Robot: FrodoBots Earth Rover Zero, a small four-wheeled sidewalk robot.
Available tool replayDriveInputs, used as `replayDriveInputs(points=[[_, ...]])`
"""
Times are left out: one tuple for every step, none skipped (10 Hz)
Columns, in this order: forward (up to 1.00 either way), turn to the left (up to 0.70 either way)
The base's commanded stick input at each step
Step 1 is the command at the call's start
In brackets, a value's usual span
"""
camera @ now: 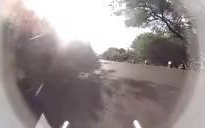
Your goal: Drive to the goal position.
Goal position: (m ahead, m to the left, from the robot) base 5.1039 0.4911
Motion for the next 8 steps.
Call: replayDriveInputs(points=[[0.50,0.00],[0.50,0.00],[0.50,0.00],[0.50,0.00],[0.50,0.00],[0.50,0.00],[0.50,0.00],[0.50,0.00]])
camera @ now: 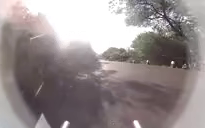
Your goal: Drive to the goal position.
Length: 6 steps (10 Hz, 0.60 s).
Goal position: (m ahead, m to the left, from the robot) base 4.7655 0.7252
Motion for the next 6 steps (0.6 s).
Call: replayDriveInputs(points=[[0.50,0.00],[0.50,0.00],[0.50,0.00],[0.50,0.00],[0.50,0.00],[0.50,0.00]])
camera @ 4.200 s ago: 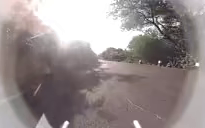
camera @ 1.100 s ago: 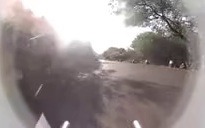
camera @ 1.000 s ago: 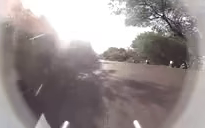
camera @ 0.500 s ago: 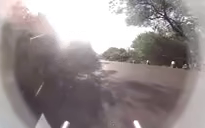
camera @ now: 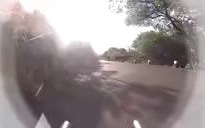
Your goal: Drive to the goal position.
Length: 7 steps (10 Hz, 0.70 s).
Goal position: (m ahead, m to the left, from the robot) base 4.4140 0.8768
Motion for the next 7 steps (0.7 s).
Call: replayDriveInputs(points=[[0.50,0.00],[0.50,0.00],[0.50,0.00],[0.50,0.00],[0.50,0.00],[0.50,0.00],[0.50,0.00]])
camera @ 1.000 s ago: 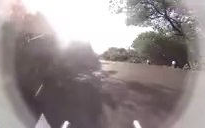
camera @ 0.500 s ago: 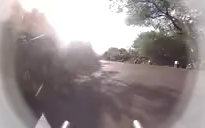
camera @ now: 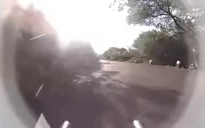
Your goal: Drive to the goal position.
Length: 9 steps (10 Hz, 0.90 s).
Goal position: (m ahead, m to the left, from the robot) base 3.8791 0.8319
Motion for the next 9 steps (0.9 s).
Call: replayDriveInputs(points=[[0.50,0.00],[0.50,0.00],[0.50,0.00],[0.50,0.00],[0.50,0.00],[0.50,0.00],[0.50,0.00],[0.50,0.00],[0.50,0.00]])
